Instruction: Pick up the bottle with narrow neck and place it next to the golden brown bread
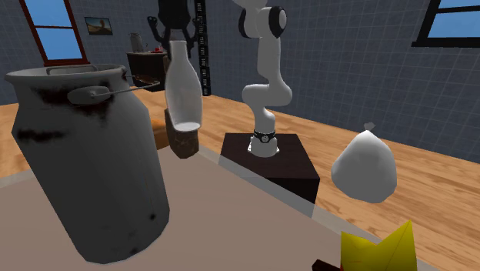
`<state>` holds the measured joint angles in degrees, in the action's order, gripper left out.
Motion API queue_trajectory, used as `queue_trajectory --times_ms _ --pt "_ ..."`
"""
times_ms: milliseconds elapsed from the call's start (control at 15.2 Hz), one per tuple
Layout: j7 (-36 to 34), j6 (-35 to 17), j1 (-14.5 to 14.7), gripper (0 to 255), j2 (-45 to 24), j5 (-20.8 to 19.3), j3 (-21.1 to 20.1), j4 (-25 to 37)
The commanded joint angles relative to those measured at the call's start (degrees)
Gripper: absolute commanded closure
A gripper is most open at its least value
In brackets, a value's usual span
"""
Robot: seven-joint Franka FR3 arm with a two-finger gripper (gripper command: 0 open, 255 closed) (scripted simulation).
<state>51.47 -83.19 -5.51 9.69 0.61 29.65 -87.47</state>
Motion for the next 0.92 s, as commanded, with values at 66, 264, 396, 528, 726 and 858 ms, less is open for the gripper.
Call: queue_trajectory --times_ms 66,264,396,528,726,858 --pt "4.8 -0.8 -1.8 255 -0.4 0.1 3.0 -0.6" --pt "9.5 -1.4 -3.5 255 -1.5 0.7 5.9 -0.5" --pt "12.7 -1.7 -4.6 255 -2.7 1.3 8.1 -0.1" --pt "16.1 -1.9 -5.9 255 -4.3 2.3 10.2 0.7" --pt "21.6 -2.1 -8.1 255 -7.5 4.5 13.6 2.5" --pt "25.4 -2.0 -10.0 255 -10.2 6.5 15.8 4.1"
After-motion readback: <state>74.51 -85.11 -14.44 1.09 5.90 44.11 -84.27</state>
